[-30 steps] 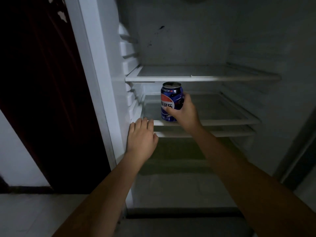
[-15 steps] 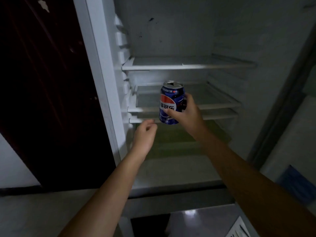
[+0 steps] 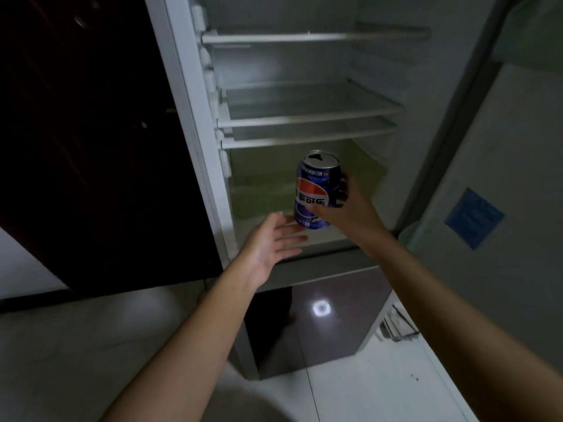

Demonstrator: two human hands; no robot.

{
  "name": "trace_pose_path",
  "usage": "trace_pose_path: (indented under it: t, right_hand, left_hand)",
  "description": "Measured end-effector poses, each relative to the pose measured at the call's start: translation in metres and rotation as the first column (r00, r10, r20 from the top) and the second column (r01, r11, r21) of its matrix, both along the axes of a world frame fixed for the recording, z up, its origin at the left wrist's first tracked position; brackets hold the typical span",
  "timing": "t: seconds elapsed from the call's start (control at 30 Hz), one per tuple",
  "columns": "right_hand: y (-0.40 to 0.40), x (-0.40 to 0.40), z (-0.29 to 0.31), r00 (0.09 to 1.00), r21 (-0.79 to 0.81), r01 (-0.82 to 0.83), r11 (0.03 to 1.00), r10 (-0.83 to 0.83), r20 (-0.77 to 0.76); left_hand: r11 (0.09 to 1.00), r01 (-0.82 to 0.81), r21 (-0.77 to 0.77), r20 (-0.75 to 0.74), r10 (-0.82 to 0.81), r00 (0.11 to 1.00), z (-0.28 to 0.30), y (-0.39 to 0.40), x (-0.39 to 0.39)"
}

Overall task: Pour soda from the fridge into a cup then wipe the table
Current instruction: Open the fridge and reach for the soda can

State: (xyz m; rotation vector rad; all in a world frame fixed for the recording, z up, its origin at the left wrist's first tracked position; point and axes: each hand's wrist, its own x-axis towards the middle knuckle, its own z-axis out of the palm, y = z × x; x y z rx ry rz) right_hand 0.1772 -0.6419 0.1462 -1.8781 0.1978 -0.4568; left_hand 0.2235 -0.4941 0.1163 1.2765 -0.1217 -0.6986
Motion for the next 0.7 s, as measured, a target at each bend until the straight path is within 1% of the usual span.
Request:
trace_pose_path:
  t: [0.13,0.27,0.47,0.57,0.7]
  right_hand:
    - [0.007,-0.039,-0.019,0.998,-0.052,0.014,0.999,-0.017,-0.056]
    - [0.015,-0.084,-0.032,0.998,-0.066,-0.021,0.998,0.017,-0.061]
    - [0.03,-0.164,-0.039,0.998,-0.041,-0.021,0.999,0.019,-0.068]
    - [0.043,-0.208,-0.039,0.997,0.016,-0.031,0.999,0.032,-0.069]
    - [0.059,-0.263,-0.041,0.996,0.015,-0.02,1.0,0.021,-0.087]
  left_hand:
    - [0.999,0.033,0.03,-0.031,-0.032,0.999,-0.016,0.01,-0.037]
    - [0.996,0.043,0.082,-0.021,-0.042,0.999,-0.029,0.018,-0.077]
    - [0.998,0.036,0.047,-0.003,-0.036,0.999,-0.04,0.034,-0.154]
    - [0.999,0.013,0.04,-0.023,-0.012,1.0,-0.045,0.044,-0.197]
    - [0.998,0.011,0.067,-0.057,-0.007,0.998,-0.051,0.06,-0.25]
